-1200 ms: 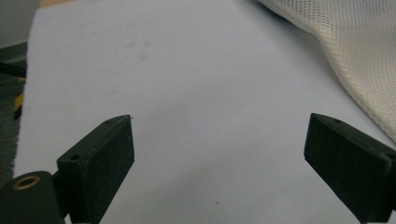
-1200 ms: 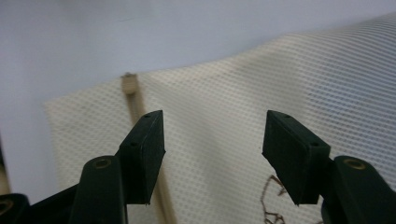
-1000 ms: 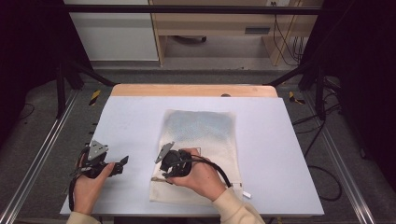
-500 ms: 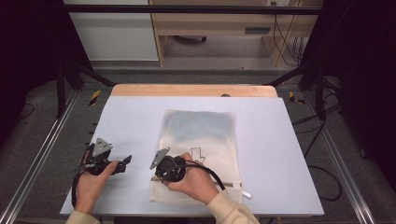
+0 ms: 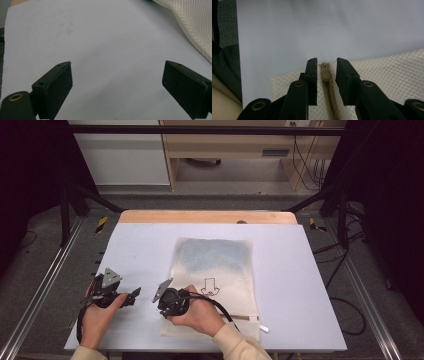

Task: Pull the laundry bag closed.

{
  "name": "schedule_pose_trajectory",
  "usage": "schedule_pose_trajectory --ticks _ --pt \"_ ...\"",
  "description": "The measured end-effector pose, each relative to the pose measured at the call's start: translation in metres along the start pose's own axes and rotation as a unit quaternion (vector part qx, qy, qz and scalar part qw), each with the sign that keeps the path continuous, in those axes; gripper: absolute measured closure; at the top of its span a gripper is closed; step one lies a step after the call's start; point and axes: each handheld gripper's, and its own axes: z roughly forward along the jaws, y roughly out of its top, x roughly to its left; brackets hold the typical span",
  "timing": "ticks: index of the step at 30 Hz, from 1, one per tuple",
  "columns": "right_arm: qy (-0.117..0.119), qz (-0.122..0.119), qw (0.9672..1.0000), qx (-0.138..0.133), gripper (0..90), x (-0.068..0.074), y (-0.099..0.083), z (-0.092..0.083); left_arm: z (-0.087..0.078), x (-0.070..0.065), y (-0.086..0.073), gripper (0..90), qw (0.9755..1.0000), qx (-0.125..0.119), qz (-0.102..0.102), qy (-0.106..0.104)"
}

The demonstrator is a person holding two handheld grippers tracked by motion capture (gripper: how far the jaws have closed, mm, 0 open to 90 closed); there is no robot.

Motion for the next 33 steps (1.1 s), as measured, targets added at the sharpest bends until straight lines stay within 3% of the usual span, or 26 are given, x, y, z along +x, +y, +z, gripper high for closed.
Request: schedule_pose_trajectory --ticks 8,14,20,21,24,27,32,33 --pt "0.003 0.0 0.9996 0.027 73.8 -0.001 0.003 0.01 0.0 -0.001 0.001 9.3 1.0 0.003 0.004 0.0" --pt "0.007 0.0 0.9993 0.036 81.4 -0.003 0.003 0.011 -0.001 -0.003 0.001 9.8 1.0 0.005 0.004 -0.007" --pt "0.014 -0.003 0.9995 0.029 81.7 -0.003 0.002 0.006 -0.01 -0.005 0.001 13.5 0.9994 0.005 0.001 -0.035" --pt "0.016 -0.004 0.9996 0.023 81.7 -0.004 0.003 0.003 -0.013 -0.006 -0.001 13.5 0.9985 0.014 0.006 -0.053" --pt "0.017 -0.004 0.9997 0.019 81.7 -0.005 0.004 -0.002 -0.017 -0.006 -0.003 12.1 0.998 0.015 0.006 -0.062" --pt "0.019 -0.007 0.9998 0.007 81.8 -0.007 0.007 -0.012 -0.025 -0.004 -0.006 10.6 0.9968 0.01 -0.007 -0.079" --pt "0.021 -0.004 0.9998 0.001 81.7 -0.009 0.007 -0.018 -0.027 -0.006 -0.006 9.9 0.9957 0.016 -0.01 -0.091" --pt "0.023 -0.005 0.9997 0.0 81.8 -0.01 0.006 -0.019 -0.027 -0.009 -0.006 9.6 0.9944 0.016 -0.016 -0.103"
